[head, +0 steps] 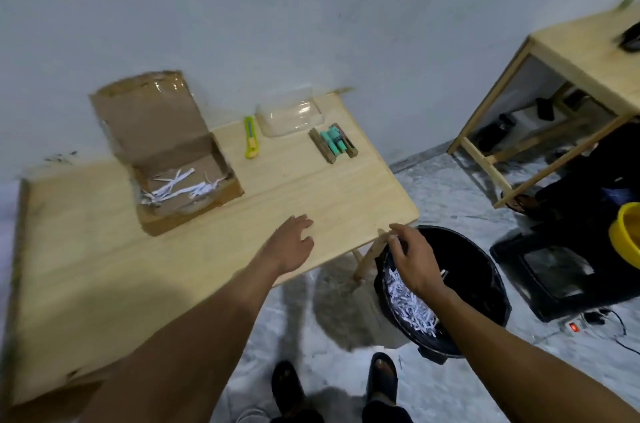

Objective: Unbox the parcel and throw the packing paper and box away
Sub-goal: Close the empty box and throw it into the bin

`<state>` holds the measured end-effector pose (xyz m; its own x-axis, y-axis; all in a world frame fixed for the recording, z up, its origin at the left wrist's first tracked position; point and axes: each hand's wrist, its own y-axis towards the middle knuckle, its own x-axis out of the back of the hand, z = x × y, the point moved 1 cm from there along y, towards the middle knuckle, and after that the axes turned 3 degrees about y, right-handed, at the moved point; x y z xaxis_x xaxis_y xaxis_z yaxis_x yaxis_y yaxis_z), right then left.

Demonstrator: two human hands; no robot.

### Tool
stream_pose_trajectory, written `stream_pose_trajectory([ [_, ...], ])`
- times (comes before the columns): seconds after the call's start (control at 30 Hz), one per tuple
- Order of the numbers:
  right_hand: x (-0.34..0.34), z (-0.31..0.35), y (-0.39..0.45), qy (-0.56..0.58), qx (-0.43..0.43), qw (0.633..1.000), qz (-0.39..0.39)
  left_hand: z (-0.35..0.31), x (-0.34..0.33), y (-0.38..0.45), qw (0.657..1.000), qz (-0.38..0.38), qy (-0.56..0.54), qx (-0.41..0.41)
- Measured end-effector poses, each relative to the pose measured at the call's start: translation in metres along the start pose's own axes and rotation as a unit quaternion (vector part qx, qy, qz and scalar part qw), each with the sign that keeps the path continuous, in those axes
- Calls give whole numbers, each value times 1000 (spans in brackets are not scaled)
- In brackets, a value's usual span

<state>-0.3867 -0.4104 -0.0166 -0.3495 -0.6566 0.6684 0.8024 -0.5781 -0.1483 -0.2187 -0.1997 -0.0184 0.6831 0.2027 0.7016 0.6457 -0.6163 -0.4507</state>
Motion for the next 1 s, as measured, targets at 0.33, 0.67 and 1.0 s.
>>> stream_pose_trajectory([
  [0.33,-43,98,19,3,88,996,32,63,50,-58,990,-87,-87,72],
  [0.67,-127,196,93,39,159,972,170,138,95,-91,871,-447,-45,196],
  [1.0,-212,348,211,192,121,946,232,159,164,-56,883,-335,-231,236],
])
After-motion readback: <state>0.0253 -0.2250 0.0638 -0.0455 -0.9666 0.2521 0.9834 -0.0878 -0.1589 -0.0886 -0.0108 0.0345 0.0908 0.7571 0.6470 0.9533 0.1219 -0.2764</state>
